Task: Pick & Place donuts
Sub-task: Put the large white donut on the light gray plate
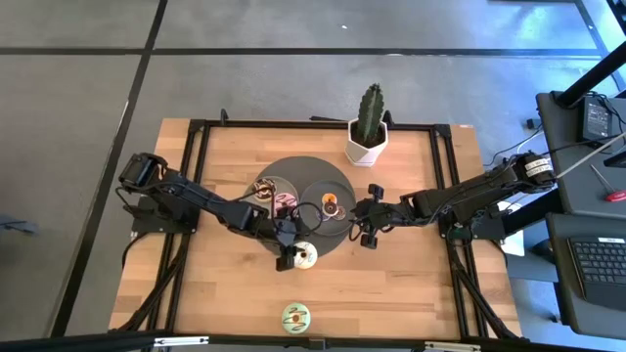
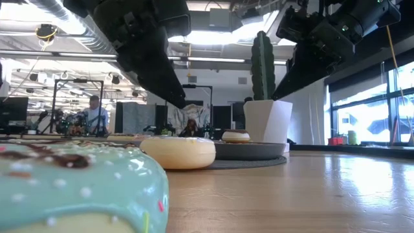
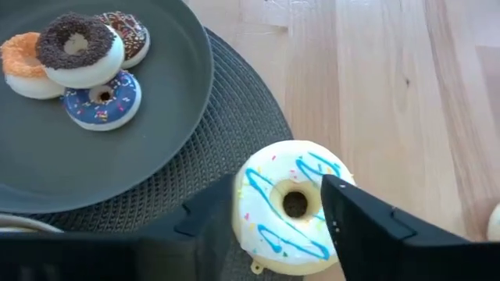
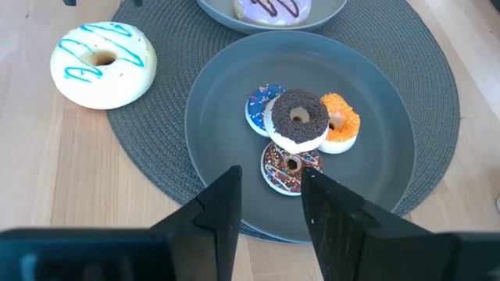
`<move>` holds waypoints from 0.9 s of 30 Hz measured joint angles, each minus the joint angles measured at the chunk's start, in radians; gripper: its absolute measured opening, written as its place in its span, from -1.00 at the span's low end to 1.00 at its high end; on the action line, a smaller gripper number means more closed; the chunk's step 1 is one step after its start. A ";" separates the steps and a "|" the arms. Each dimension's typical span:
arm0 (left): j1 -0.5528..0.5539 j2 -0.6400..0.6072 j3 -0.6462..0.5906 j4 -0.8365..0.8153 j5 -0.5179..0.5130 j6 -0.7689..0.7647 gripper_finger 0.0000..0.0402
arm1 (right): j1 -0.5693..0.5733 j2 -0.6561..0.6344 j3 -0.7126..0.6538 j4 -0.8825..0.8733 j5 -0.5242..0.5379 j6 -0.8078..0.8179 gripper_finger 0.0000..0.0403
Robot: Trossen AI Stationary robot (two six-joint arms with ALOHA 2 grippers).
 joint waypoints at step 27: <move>0.001 0.139 0.000 0.021 -0.022 -0.036 0.03 | 0.000 0.000 0.000 0.002 0.000 -0.003 -0.33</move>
